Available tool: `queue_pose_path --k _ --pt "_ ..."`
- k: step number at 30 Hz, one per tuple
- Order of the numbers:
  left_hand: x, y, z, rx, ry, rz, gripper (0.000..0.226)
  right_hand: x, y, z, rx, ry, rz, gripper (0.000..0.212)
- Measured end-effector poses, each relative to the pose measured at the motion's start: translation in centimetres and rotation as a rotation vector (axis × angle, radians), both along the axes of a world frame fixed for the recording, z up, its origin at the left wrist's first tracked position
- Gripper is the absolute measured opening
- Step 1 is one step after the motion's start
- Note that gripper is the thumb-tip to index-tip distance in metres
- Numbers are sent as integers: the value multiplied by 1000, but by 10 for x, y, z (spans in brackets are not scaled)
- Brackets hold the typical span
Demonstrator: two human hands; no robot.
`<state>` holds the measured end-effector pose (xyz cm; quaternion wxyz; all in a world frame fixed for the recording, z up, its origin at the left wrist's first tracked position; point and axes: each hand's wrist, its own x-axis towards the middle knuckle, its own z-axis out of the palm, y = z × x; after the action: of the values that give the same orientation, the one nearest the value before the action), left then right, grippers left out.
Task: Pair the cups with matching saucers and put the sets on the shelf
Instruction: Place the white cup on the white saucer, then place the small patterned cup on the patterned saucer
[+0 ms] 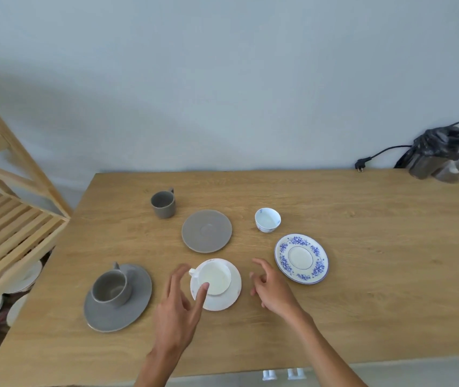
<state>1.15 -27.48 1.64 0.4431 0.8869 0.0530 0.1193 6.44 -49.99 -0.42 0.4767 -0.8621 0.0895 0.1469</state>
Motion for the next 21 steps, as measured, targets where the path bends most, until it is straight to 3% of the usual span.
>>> queue_pose_path --k 4,11,17,21 --pt "31 -13 23 -5 -113 -126 43 -8 -20 10 50 -33 -179 35" --pt "86 -65 33 92 -80 -297 49 -16 -72 13 67 -42 -466 30" --pt "116 -104 18 157 -66 -336 39 -8 -117 0 -10 -23 -597 31" --pt "139 -129 3 207 -9 -313 42 1 -143 -8 -48 37 -555 36"
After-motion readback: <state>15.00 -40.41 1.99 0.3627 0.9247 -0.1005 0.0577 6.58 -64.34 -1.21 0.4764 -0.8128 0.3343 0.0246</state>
